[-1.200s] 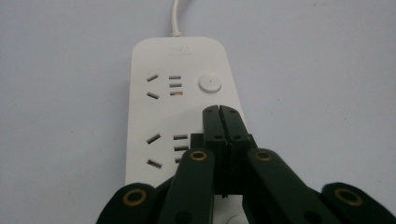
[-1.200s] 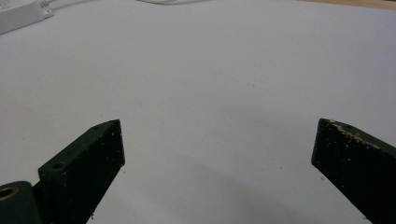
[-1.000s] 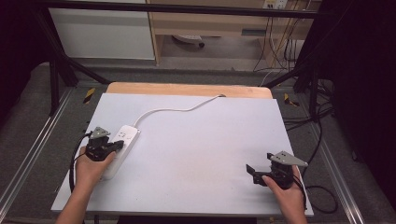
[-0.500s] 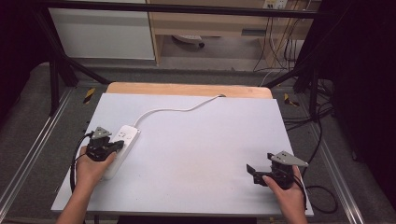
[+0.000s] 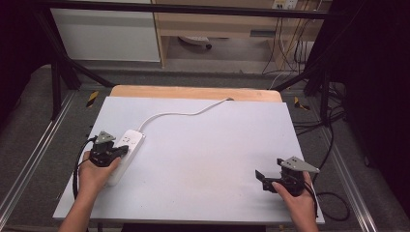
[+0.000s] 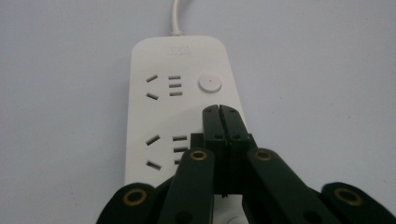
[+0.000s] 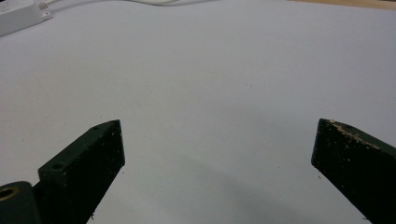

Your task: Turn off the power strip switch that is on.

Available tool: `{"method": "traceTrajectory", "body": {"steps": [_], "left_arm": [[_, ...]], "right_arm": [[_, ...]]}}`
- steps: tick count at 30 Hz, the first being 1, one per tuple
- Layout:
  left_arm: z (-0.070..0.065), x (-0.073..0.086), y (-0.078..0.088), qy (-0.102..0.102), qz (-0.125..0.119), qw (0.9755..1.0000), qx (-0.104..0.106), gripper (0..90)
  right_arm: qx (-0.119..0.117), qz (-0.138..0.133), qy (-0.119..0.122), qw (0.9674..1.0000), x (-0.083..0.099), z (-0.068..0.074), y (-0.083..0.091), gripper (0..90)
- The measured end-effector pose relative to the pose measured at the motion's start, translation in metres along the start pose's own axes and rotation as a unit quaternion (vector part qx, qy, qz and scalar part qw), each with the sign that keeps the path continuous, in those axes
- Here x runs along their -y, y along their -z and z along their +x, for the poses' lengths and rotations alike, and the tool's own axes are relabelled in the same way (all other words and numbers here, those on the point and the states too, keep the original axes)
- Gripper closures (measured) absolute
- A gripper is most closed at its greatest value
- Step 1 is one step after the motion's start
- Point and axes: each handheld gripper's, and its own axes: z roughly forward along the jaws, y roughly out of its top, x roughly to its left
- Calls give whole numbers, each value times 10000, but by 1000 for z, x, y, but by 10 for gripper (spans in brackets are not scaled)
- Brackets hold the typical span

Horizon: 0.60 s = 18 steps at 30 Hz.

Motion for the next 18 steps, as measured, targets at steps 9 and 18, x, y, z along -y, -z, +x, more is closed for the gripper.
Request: {"method": "traceTrajectory", "body": {"steps": [9, 18], "left_arm": [[-3, -1, 0, -180, 70, 9998, -95, 900], [-4, -2, 0, -206, 78, 9997, -129, 900]], "right_arm": [[13, -27, -5, 10000, 0, -1, 1, 32], [7, -21, -9, 10000, 0, -1, 1, 32]]}}
